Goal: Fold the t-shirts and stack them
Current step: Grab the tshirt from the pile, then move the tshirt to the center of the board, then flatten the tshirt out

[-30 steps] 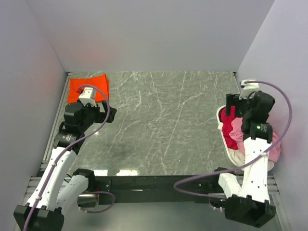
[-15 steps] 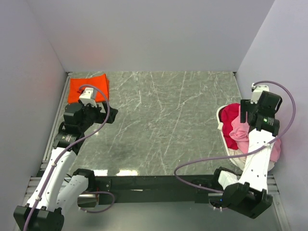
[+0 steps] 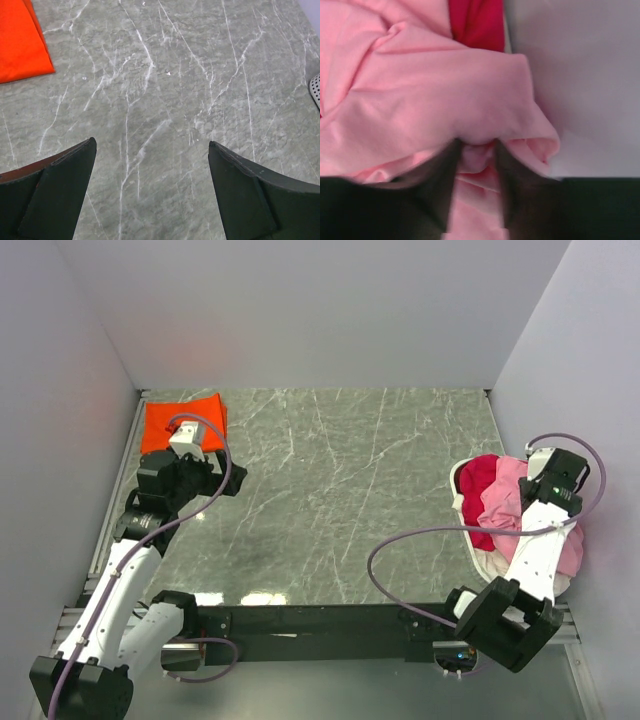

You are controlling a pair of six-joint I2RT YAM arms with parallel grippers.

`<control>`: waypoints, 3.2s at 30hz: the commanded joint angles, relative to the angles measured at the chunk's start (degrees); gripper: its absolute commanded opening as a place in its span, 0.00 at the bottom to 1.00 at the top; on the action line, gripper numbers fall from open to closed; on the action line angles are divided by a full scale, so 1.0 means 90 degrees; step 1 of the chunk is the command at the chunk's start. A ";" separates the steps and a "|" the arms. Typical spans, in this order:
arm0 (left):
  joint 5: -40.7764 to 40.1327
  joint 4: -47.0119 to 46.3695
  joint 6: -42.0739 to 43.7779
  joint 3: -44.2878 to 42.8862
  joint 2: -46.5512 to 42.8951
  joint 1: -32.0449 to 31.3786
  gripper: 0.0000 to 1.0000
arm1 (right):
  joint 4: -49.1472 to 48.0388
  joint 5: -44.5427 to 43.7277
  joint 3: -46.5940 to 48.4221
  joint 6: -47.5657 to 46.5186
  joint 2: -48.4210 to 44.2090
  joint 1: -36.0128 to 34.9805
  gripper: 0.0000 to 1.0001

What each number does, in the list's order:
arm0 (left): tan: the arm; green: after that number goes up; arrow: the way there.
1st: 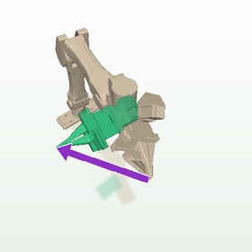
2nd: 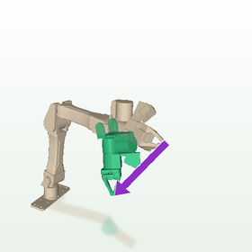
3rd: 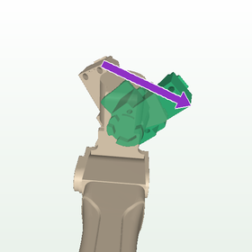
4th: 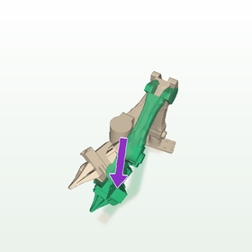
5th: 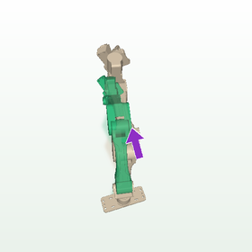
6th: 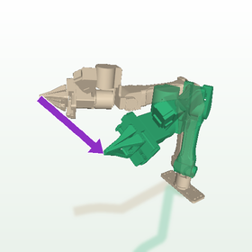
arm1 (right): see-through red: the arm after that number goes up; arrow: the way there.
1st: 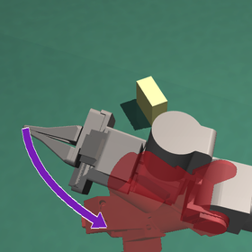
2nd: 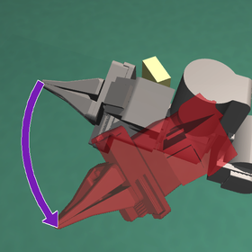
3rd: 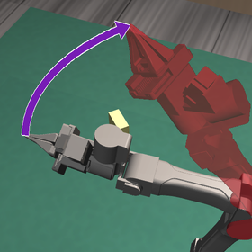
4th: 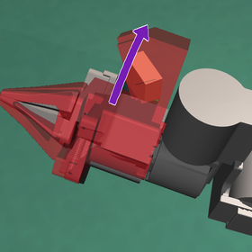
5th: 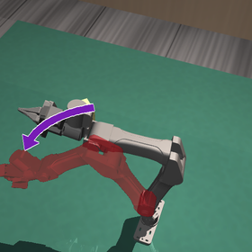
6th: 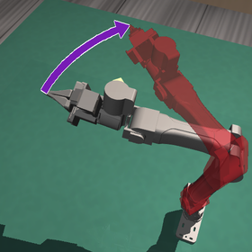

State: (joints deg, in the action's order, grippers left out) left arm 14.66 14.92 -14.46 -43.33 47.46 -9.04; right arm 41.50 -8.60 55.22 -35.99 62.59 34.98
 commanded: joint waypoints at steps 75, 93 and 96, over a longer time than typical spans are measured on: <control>0.1497 0.0100 -0.1457 -0.0313 0.2264 -0.0031 0.84 | -0.0881 0.5400 0.2417 0.1108 0.3172 -0.4541 0.77; 0.0110 0.0188 -0.2446 -0.0459 0.4091 -0.0519 0.65 | 0.0097 0.4365 0.6041 0.2231 0.6297 -0.4844 0.70; -0.0056 0.0169 -0.2475 -0.0508 0.4305 -0.0656 0.62 | 0.0184 0.4120 0.6402 0.2299 0.6678 -0.4893 0.67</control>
State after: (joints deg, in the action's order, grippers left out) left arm 16.97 17.43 -35.55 -45.45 84.84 -13.89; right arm 42.52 31.62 108.60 -17.50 120.88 -8.25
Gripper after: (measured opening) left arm 0.629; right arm 0.679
